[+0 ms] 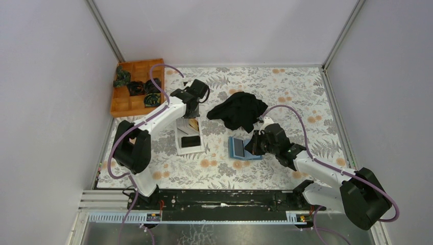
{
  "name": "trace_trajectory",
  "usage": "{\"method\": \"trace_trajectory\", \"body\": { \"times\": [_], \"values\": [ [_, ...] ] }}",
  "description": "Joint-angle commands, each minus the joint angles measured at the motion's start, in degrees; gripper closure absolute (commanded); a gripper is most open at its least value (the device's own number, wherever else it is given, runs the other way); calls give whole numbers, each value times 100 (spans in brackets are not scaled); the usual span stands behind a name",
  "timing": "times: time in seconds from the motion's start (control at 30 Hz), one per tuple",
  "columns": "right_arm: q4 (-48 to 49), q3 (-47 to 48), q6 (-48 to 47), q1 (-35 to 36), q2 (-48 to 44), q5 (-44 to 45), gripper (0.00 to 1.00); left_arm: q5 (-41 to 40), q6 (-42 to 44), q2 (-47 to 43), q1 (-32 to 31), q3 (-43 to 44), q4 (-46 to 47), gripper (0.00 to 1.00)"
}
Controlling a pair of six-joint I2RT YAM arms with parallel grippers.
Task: Put the credit cards into the card holder
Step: Pick up the credit card from the storage box.
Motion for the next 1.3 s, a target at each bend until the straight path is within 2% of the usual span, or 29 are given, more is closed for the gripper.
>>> {"method": "trace_trajectory", "body": {
  "times": [0.0,0.37,0.67,0.8,1.03,1.17,1.27],
  "values": [
    [58,162,-94,20,-55,22,93,27,117,-246,66,9,-115,100],
    [-247,240,-155,20,-364,175,93,649,1,-987,61,-262,329,100],
    [-493,361,-66,20,-909,171,93,1157,-55,-2117,59,-563,674,100],
    [-387,388,59,20,-1285,77,90,1709,-112,-2720,61,-790,906,100],
    [247,409,300,20,-1639,-376,66,3527,-413,-3311,60,-1457,1874,100],
    [228,545,-42,20,-1817,-664,55,4575,-73,-3365,61,-1737,2133,100],
    [-39,755,-432,20,-1908,-992,53,5577,270,-3304,61,-1863,2161,100]
  ]
}}
